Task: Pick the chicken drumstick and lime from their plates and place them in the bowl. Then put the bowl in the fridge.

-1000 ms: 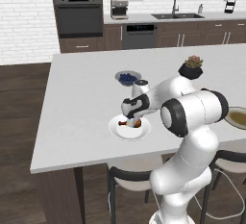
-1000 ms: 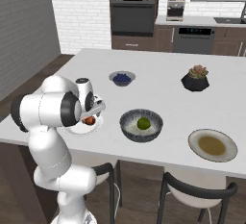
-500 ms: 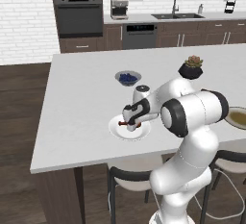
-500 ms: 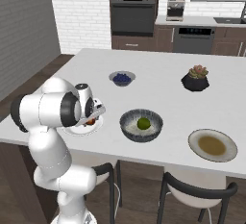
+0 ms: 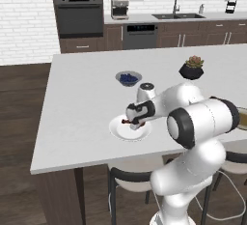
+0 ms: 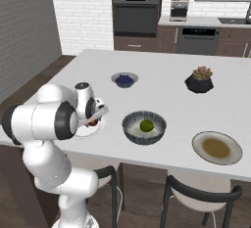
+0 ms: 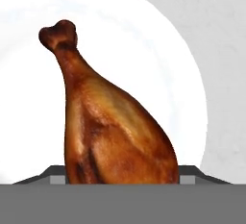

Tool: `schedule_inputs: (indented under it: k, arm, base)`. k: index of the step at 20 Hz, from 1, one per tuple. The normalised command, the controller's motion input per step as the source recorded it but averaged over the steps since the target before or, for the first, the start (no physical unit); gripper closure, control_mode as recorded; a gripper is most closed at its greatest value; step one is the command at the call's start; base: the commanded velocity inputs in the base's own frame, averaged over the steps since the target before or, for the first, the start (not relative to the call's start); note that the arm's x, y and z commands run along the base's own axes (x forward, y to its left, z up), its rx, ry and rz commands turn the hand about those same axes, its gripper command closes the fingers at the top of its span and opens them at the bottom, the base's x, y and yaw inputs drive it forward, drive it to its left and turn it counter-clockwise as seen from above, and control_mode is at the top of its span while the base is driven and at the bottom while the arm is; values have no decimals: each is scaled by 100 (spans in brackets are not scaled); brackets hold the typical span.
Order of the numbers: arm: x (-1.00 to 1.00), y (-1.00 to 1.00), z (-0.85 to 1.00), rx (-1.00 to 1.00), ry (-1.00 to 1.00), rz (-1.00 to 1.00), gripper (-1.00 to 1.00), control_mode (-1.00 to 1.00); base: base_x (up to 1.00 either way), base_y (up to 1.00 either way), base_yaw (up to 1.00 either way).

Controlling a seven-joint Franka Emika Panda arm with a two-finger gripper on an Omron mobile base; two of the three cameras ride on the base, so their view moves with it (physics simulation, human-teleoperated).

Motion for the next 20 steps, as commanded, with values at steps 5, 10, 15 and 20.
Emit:
schedule_inputs:
  k: [5,10,15,20]
  arm:
    - [-47,-59,98,1,0,-17,100,-100]
    - [-72,-93,97,9,0,-26,100,-100]
    - [-27,-100,56,10,4,-40,100,-100]
    - [22,-82,12,1,10,-33,100,-100]
  base:
    - [0,0,0]
    - [0,0,0]
    - [0,0,0]
    - [0,0,0]
